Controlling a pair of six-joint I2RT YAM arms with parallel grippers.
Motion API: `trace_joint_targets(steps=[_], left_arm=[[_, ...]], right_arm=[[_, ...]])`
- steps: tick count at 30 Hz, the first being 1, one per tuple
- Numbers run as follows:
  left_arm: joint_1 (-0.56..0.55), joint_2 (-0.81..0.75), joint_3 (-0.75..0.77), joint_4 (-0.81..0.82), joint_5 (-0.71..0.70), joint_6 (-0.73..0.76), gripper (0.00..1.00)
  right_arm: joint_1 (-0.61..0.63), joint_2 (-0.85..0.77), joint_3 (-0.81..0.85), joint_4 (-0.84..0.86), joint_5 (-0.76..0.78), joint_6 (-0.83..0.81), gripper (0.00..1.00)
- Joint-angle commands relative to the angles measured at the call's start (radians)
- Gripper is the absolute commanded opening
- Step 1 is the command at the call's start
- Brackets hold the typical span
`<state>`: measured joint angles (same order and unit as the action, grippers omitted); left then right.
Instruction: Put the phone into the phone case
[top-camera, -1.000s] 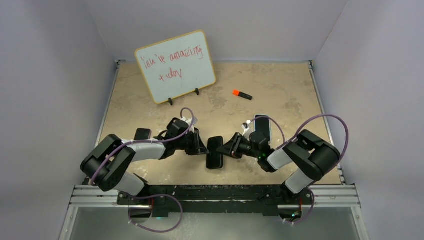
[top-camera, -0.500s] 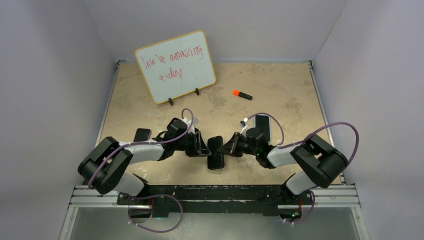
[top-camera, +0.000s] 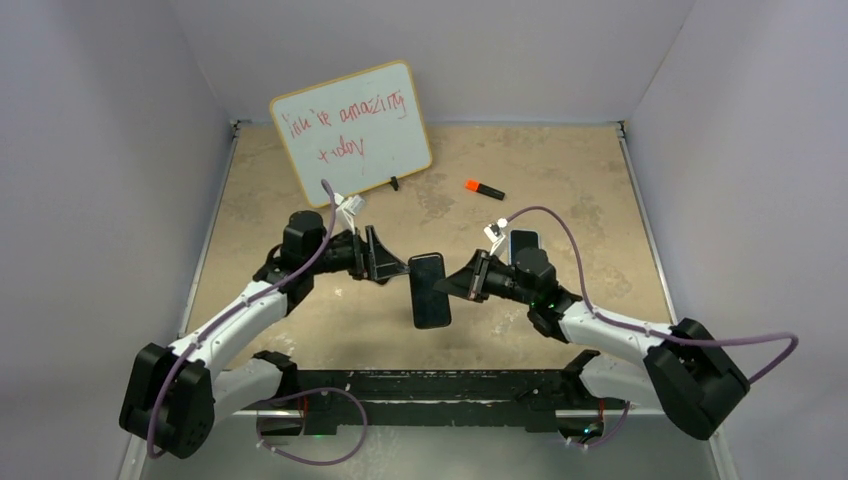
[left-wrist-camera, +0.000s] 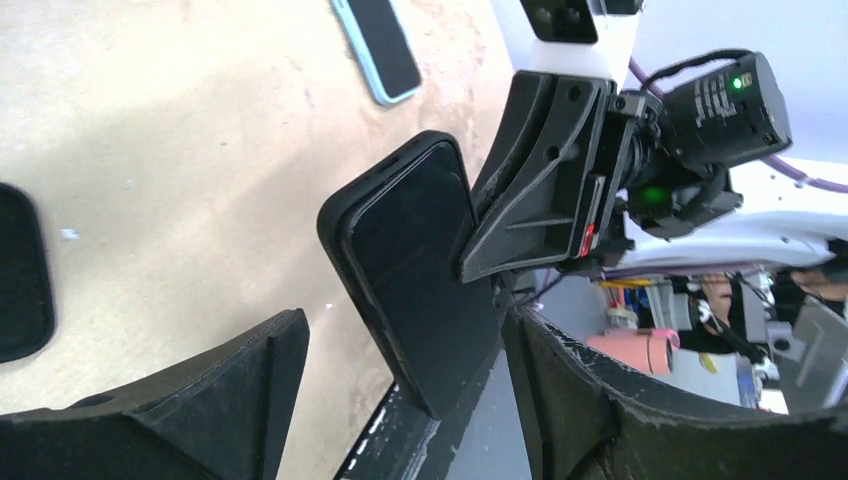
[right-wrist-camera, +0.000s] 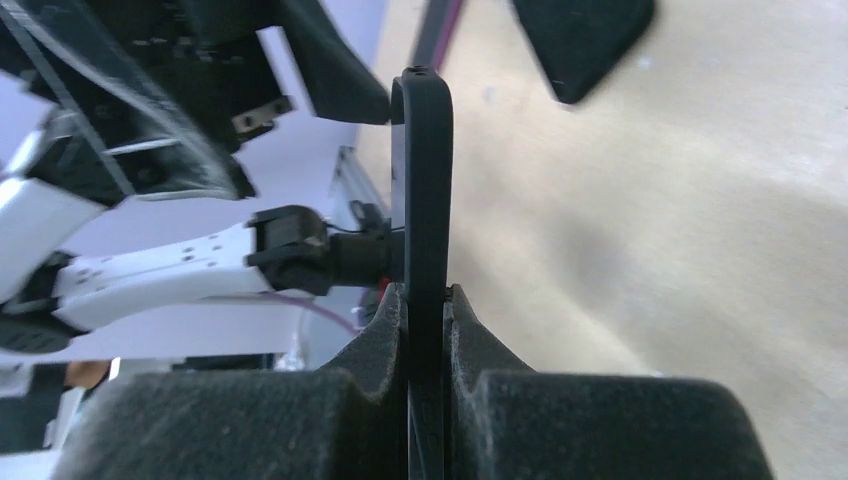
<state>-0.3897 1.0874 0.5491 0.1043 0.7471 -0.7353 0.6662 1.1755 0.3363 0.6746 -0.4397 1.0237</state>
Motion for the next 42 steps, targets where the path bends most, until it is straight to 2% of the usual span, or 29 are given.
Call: trace_joint_targets(steps=[1, 9, 12, 15, 17, 20, 24, 28, 29, 31, 34, 37, 38, 40, 42], left_arm=[[0.012, -0.036, 0.029, 0.079, 0.133, -0.006, 0.74], [0.012, -0.053, -0.069, 0.411, 0.204, -0.227, 0.73], [0.012, -0.040, -0.109, 0.526, 0.210, -0.306, 0.69], [0.012, -0.029, -0.134, 0.556, 0.199, -0.337, 0.63], [0.012, -0.029, -0.152, 0.581, 0.186, -0.360, 0.51], [0.013, -0.015, -0.165, 0.600, 0.175, -0.385, 0.25], [0.012, 0.016, -0.165, 0.558, 0.170, -0.400, 0.00], [0.012, 0.021, -0.181, 0.542, 0.148, -0.433, 0.00], [0.012, 0.019, -0.182, 0.541, 0.142, -0.441, 0.00], [0.012, 0.016, -0.181, 0.507, 0.129, -0.449, 0.00], [0.012, 0.018, -0.172, 0.478, 0.116, -0.442, 0.02], [0.012, 0.018, -0.171, 0.447, 0.106, -0.425, 0.20], [0.012, 0.019, -0.173, 0.443, 0.106, -0.423, 0.33], [0.012, 0.020, -0.182, 0.450, 0.108, -0.424, 0.47], [0.013, 0.022, -0.190, 0.466, 0.114, -0.432, 0.57]], right_arm=[[-0.002, -0.087, 0.002, 0.186, -0.086, 0.104, 0.00], [-0.002, -0.047, -0.033, 0.544, -0.133, 0.322, 0.00], [-0.002, -0.022, -0.037, 0.611, -0.139, 0.361, 0.00], [-0.001, -0.008, -0.037, 0.629, -0.133, 0.378, 0.00], [-0.001, -0.002, -0.033, 0.614, -0.138, 0.374, 0.00], [0.000, -0.007, -0.037, 0.587, -0.125, 0.366, 0.01], [0.000, -0.016, -0.030, 0.481, -0.100, 0.339, 0.20], [0.000, -0.009, -0.032, 0.453, -0.086, 0.349, 0.35], [0.000, -0.008, -0.033, 0.451, -0.086, 0.349, 0.35], [0.000, -0.003, -0.034, 0.444, -0.080, 0.350, 0.31], [0.000, 0.008, -0.038, 0.452, -0.065, 0.367, 0.17], [0.000, 0.024, -0.048, 0.498, -0.060, 0.405, 0.05], [0.000, 0.029, -0.052, 0.524, -0.054, 0.425, 0.04], [0.001, 0.036, -0.057, 0.573, -0.045, 0.451, 0.03], [0.000, 0.046, -0.054, 0.596, -0.044, 0.462, 0.03]])
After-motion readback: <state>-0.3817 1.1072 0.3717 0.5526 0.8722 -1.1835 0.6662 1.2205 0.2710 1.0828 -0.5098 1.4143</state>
